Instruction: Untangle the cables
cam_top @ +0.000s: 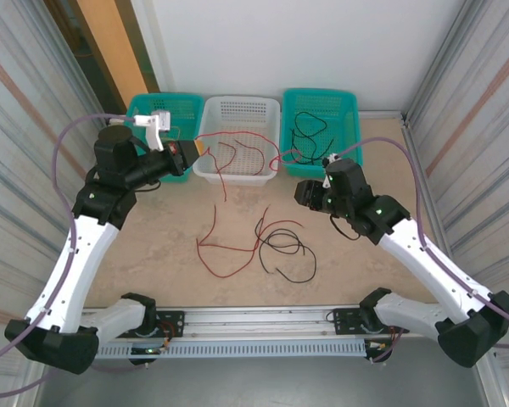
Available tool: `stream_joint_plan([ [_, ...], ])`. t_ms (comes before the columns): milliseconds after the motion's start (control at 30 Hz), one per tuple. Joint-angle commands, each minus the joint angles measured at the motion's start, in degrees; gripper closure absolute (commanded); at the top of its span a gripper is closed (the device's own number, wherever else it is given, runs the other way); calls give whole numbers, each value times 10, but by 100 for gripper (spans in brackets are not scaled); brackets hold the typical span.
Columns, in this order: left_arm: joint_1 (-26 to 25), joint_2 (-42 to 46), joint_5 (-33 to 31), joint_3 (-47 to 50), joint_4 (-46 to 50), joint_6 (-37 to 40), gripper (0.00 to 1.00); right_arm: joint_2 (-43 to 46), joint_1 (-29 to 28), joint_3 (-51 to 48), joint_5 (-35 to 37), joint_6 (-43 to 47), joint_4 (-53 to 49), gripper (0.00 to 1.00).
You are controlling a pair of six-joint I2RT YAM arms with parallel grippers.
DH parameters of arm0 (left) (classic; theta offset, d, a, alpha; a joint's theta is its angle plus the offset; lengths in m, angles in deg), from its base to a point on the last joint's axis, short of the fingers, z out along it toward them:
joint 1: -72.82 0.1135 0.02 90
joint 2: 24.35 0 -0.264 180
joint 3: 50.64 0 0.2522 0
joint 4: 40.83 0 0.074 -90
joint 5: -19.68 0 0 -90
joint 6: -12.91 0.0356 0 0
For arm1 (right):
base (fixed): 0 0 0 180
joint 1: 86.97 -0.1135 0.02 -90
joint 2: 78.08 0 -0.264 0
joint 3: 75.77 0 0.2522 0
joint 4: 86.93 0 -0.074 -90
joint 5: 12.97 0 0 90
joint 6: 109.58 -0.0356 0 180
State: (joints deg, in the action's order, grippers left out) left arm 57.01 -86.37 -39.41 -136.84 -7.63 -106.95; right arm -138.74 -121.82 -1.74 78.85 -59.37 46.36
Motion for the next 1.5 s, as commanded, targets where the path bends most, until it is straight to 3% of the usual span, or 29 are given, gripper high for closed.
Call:
stream_joint_plan([
  [0, 0, -18, 4, -25, 7, 8, 100, 29, -17, 40, 39, 26, -26, 51],
  [167, -18, -38, 14, -41, 20, 27, 100, 29, -40, 107, 12, 67, -4, 43],
  [367, -47, -46, 13, -56, 32, 40, 100, -16, -43, 174, -3, 87, 25, 43],
  [500, -47, -42, 38, -52, 2, 16, 100, -46, -42, 171, -14, 80, 48, 51],
  [700, -47, -48, 76, -55, -38, -11, 100, -66, -42, 135, -26, 62, 88, 56],
  [967, -46, -52, 97, -46, -114, -61, 100, -101, -50, 102, -79, 32, 136, 94],
  [1067, -45, -66, 106, -46, -150, -96, 100, -128, -70, 96, -76, 27, 159, 99],
  [1333, -45, -101, 128, -22, -291, -216, 100, -205, -97, 124, -89, 13, 190, 100],
  [1467, -43, -109, 119, -36, -286, -209, 100, -209, -99, 128, -78, 12, 177, 88],
])
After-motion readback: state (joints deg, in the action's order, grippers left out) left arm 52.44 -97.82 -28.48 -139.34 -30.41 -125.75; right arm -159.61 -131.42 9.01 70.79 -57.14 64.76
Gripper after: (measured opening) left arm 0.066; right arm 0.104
